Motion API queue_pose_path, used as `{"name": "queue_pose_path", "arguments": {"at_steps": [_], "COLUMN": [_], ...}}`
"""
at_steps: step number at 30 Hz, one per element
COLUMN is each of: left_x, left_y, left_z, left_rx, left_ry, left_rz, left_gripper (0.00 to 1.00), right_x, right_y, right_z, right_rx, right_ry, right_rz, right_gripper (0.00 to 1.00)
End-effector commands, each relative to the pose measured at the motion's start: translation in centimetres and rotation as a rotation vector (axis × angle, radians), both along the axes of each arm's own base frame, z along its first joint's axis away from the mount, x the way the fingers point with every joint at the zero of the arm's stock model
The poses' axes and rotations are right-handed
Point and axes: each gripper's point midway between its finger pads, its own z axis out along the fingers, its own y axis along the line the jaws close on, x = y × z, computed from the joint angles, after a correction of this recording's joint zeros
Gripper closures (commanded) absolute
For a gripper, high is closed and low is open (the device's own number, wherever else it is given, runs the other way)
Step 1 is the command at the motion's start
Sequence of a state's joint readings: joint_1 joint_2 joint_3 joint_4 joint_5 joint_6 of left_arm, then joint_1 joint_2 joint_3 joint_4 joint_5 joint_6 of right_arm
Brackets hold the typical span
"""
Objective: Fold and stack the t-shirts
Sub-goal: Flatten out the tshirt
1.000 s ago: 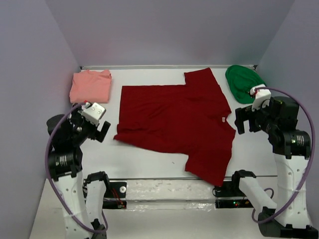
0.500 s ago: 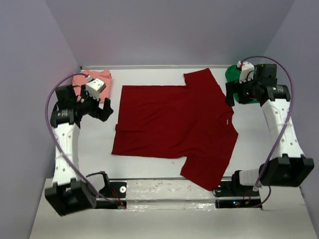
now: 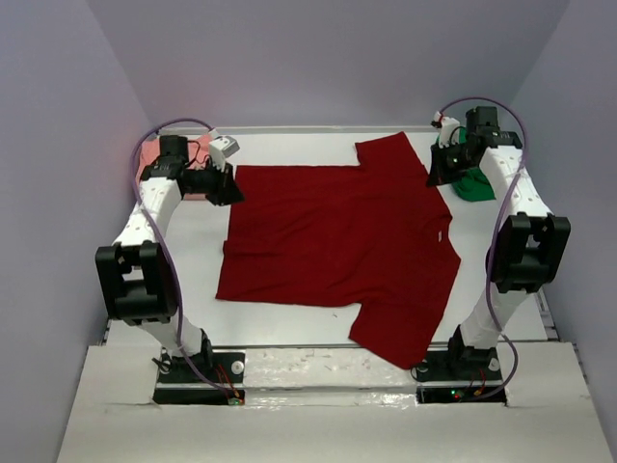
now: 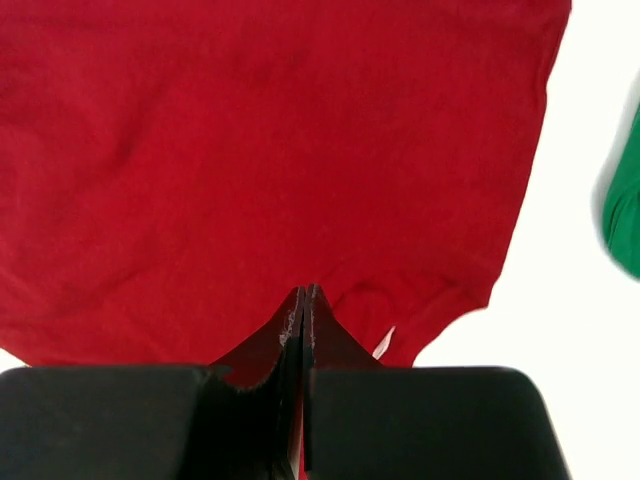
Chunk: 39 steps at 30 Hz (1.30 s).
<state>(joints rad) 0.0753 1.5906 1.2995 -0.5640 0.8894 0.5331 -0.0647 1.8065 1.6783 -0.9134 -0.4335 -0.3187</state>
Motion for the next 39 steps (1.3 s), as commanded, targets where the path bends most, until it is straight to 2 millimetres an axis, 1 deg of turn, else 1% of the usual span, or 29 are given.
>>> {"name": "queue_pose_path", "arguments": {"at_steps": [1, 2, 3, 4, 5, 6, 7, 9, 10, 11, 12, 13, 14, 15, 16, 20, 21, 23, 24, 27, 30, 33, 34, 37, 39], "left_x": [2.4, 3.5, 3.8, 4.7, 5.0, 5.3, 6.1, 6.4, 7.3, 7.8, 8.2, 9.1, 9.5, 10.3, 10.7, 11.6, 11.7, 11.9, 11.9, 11.9, 11.4, 11.6, 11.6, 11.7, 11.9], "left_y": [-2.1, -2.2, -3.0, -3.6, -4.2, -4.5, -4.8, -5.6, -5.5, -5.6, -5.5, -5.4, -5.3, -5.1, -5.0, -4.7, -4.7, -4.4, -4.3, -3.8, -3.5, -2.6, -2.6, -2.7, -2.7], "left_z": [0.3, -0.8, -1.3, -2.2, -2.7, -3.0, -3.6, -4.1, -4.7, -5.0, -5.4, -5.9, -6.3, -7.0, -7.3, -8.6, -8.7, -9.3, -9.5, -10.1, -10.9, -12.3, -12.7, -14.0, -14.4], "left_rx": [0.002, 0.013, 0.017, 0.024, 0.03, 0.03, 0.037, 0.046, 0.068, 0.078, 0.089, 0.096, 0.099, 0.123, 0.129, 0.154, 0.158, 0.178, 0.183, 0.209, 0.234, 0.282, 0.284, 0.292, 0.294], "left_ry": [-0.022, -0.006, 0.015, 0.033, 0.05, 0.064, 0.077, 0.088, 0.089, 0.093, 0.098, 0.106, 0.111, 0.113, 0.121, 0.154, 0.156, 0.17, 0.176, 0.193, 0.215, 0.23, 0.237, 0.278, 0.292], "left_rz": [-0.04, -0.036, -0.039, -0.05, -0.056, -0.054, -0.054, -0.065, -0.041, -0.026, -0.015, 0.009, 0.017, 0.036, 0.056, 0.076, 0.076, 0.094, 0.094, 0.112, 0.112, 0.135, 0.133, 0.131, 0.129], "left_gripper": [0.97, 1.0, 1.0, 1.0, 1.0, 1.0, 1.0, 1.0, 1.0, 1.0, 1.0, 1.0, 1.0, 1.0, 1.0, 1.0, 1.0, 1.0, 1.0, 1.0, 1.0, 1.0, 1.0, 1.0, 1.0], "right_x": [2.6, 2.8, 3.5, 3.8, 4.0, 4.6, 4.9, 5.3, 5.7, 6.0, 6.2, 6.7, 7.0, 7.2, 7.7, 8.0, 8.0, 7.8, 7.6, 7.1, 6.9, 6.7, 6.7, 6.8, 6.9], "right_y": [0.5, 0.8, 0.5, 0.4, 0.3, 0.0, -0.1, -0.3, -0.4, -0.5, -0.1, -0.2, -0.3, -0.3, -0.4, -0.4, -0.4, -0.5, -0.5, -0.7, -1.0, -1.1, -0.7, -0.9, -1.0], "right_z": [1.8, 1.4, 0.6, 0.2, -0.3, -1.1, -1.5, -2.3, -3.1, -3.4, -3.7, -4.4, -4.5, -4.9, -5.4, -6.5, -7.2, -8.1, -8.9, -10.3, -11.1, -12.3, -12.5, -13.8, -14.0], "right_rx": [0.038, 0.029, 0.013, 0.011, 0.005, -0.009, -0.012, -0.023, -0.026, -0.028, -0.03, -0.034, -0.037, -0.038, -0.037, -0.037, -0.037, -0.041, -0.043, -0.056, -0.069, -0.076, -0.081, -0.091, -0.097], "right_ry": [-0.056, -0.051, -0.038, -0.029, -0.016, -0.001, 0.007, 0.024, 0.037, 0.04, 0.047, 0.062, 0.059, 0.069, 0.074, 0.102, 0.122, 0.145, 0.165, 0.2, 0.218, 0.243, 0.249, 0.273, 0.277], "right_rz": [0.028, 0.039, 0.029, 0.029, 0.029, 0.021, 0.019, 0.015, 0.015, 0.014, 0.02, 0.016, 0.015, 0.011, 0.008, 0.007, 0.006, 0.009, 0.013, 0.017, 0.02, 0.026, 0.036, 0.033, 0.032], "right_gripper": [1.0, 1.0, 1.0, 1.0, 1.0, 1.0, 1.0, 1.0, 1.0, 1.0, 1.0, 1.0, 1.0, 1.0, 1.0, 1.0, 1.0, 1.0, 1.0, 1.0, 1.0, 1.0, 1.0, 1.0, 1.0]}}
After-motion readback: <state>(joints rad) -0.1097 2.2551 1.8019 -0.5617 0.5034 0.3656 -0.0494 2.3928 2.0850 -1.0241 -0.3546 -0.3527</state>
